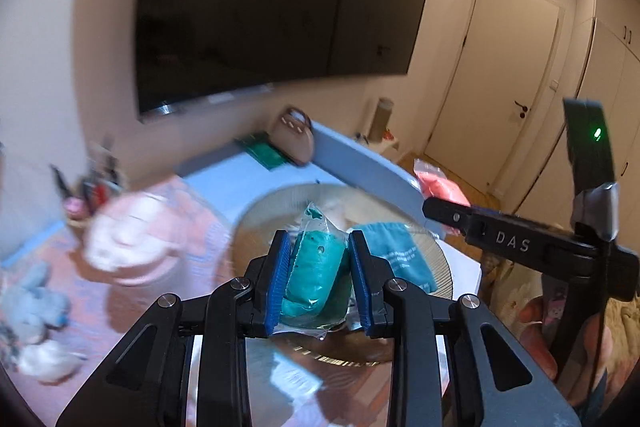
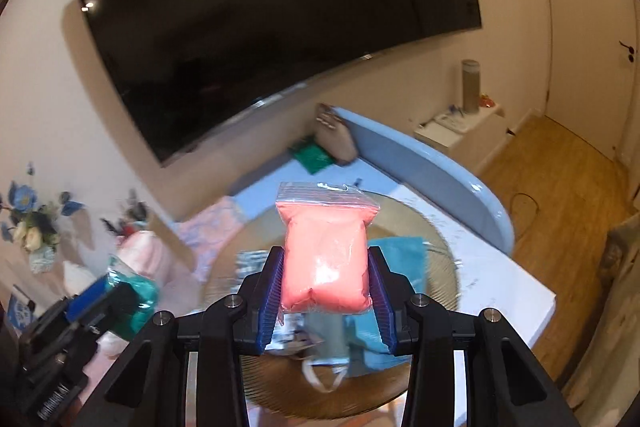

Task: Organize soft objects
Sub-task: 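Lift and carry the teal packet and orange bag over the amber plate, then open both tools to drop the packets onto the plate, then move both tools back over the tablecloth toward the plush toys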

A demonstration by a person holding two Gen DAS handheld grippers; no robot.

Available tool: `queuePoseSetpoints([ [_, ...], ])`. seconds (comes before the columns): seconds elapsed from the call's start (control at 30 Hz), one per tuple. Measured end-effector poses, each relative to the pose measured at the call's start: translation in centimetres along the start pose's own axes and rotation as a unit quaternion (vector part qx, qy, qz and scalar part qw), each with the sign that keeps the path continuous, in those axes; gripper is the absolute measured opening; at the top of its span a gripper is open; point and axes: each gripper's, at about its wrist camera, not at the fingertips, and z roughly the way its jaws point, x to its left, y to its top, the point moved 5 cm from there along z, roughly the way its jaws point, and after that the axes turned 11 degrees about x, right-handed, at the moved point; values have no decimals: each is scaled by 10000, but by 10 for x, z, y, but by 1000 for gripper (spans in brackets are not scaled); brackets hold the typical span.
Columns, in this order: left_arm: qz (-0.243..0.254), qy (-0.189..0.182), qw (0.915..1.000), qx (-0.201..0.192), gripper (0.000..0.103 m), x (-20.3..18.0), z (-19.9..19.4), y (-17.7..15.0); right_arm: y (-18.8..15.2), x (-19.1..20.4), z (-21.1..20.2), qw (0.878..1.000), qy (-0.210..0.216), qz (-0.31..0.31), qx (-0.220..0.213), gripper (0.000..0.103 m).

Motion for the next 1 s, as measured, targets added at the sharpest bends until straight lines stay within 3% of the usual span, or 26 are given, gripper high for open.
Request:
queuePoseSetpoints([
  [0.2,354,10,9984,446,30,-23,46,-6,0,-17,21,9997,-26,91,243,40],
  [0.3,452,144,9976,509,53,-28,54,-10,-4,-21,30,9988,125,102,464,52],
  [0.33,464,141,9976,493,68,-28,52,-11,-4,-22,31,9986,174,94,485,59],
  [0.4,525,88,9979,362,82,-31,44,-14,-7,-23,30,9987,192,82,469,63],
  [0.57,769,236,9966,173,82,-28,9,-23,-12,-19,14,9990,254,66,359,63],
  [0.7,470,276,9985,-39,82,-3,-33,-35,-19,2,-7,9990,381,-124,191,63],
  [0.9,-257,651,9967,-417,82,56,-106,-62,-43,74,-34,9931,770,-886,-10,63],
  [1.0,-644,1015,9902,-705,82,91,-153,-77,-62,126,-46,9839,1047,-1439,-136,64],
])
